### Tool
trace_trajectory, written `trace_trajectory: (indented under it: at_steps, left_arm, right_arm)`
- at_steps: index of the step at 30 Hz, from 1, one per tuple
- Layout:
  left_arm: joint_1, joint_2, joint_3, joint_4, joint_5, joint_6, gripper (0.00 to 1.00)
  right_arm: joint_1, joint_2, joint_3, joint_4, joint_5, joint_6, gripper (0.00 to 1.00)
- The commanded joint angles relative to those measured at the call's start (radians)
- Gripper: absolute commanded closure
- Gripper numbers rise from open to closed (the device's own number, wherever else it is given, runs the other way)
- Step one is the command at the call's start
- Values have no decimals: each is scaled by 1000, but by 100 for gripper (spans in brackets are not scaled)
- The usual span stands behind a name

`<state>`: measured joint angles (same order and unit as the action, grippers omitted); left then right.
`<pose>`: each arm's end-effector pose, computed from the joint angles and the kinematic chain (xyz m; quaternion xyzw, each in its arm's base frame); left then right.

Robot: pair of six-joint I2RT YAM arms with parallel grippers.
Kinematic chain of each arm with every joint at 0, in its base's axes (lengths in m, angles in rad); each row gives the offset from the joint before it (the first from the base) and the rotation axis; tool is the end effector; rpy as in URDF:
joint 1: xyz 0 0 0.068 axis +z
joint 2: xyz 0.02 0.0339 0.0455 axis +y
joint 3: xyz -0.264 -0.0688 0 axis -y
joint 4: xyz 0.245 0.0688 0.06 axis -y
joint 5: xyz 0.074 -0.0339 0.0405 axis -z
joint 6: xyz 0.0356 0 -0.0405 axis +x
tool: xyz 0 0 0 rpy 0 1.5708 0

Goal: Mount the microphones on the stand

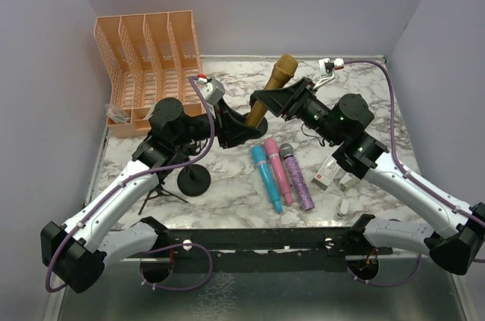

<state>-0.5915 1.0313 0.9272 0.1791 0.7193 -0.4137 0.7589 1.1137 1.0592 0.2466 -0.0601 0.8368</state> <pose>0.1818 -0.1504 0.3818 0.3135 0.6112 -0.5403 0.4861 0.1864 0.1797 0.4179 0.0016 0.6362 0.5655 0.5249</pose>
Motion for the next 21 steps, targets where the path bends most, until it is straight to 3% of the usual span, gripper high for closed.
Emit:
trace_trajectory:
  at_steps: [1,4,5,7,8,10,16,21]
  left_arm:
    - [-4,-10,27,23,71,49,100]
    - [-4,8,47,10,65,61,100]
    - [-4,15,55,-3,48,72,92]
    - [-4,35,75,-46,-9,109,41]
    - [-4,51,86,-70,-43,129,22]
    - [-4,91,115,-125,-123,170,3]
    - [0,296,299,-270,-246,295,1]
    - [22,442,371,-243,-242,385,1]
  right_arm:
    - [-10,-8,31,-6,-29,-4,63]
    - [-9,-7,38,0,-23,-40,79]
    - [-11,-8,44,-3,-15,-66,86]
    - [-12,-7,65,-22,33,-115,99]
    - [-13,-8,79,-41,56,-153,99]
    - [-15,-11,110,-72,161,-221,99]
    - [-45,22,236,-242,514,-378,99]
    - [-102,54,244,-217,592,-466,100]
